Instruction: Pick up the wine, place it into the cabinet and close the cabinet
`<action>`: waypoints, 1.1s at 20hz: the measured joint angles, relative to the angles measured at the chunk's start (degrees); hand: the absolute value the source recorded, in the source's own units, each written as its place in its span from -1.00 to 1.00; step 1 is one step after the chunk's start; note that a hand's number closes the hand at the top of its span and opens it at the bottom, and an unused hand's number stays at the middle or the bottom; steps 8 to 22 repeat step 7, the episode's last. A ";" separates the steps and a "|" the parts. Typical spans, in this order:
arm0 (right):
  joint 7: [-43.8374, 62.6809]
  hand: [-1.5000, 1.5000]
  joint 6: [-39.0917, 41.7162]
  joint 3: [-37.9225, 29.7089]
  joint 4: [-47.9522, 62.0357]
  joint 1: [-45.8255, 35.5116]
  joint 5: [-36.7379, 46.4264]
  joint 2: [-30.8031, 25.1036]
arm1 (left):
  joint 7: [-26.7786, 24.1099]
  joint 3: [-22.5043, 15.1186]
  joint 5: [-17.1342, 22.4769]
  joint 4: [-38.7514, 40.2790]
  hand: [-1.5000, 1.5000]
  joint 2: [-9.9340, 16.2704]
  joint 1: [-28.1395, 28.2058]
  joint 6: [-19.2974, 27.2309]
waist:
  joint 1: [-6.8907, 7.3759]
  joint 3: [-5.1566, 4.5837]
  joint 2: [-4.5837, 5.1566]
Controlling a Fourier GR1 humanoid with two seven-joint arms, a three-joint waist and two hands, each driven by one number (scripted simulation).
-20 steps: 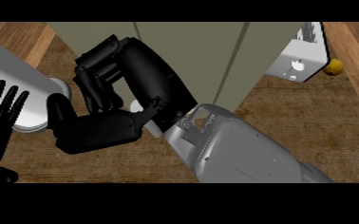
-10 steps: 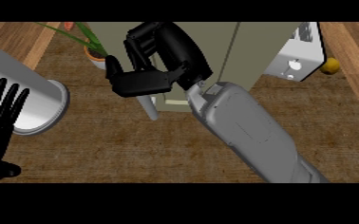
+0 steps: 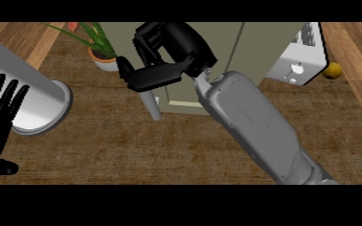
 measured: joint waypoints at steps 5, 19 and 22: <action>-2.74 1.00 2.53 -0.70 2.46 -0.65 0.41 -0.20 | 0.69 -0.05 0.16 -0.67 -1.00 -0.03 -0.21 -0.60 | 0.48 -0.15 -0.30; -3.49 1.00 3.26 -0.87 3.16 -0.89 0.56 -0.18 | 1.01 -0.18 0.34 -0.67 -1.00 -0.16 -0.36 -0.93 | 0.50 -0.20 -0.37; -3.49 1.00 3.26 -0.87 3.16 -0.89 0.56 -0.18 | 1.01 -0.18 0.34 -0.67 -1.00 -0.16 -0.36 -0.93 | 0.50 -0.20 -0.37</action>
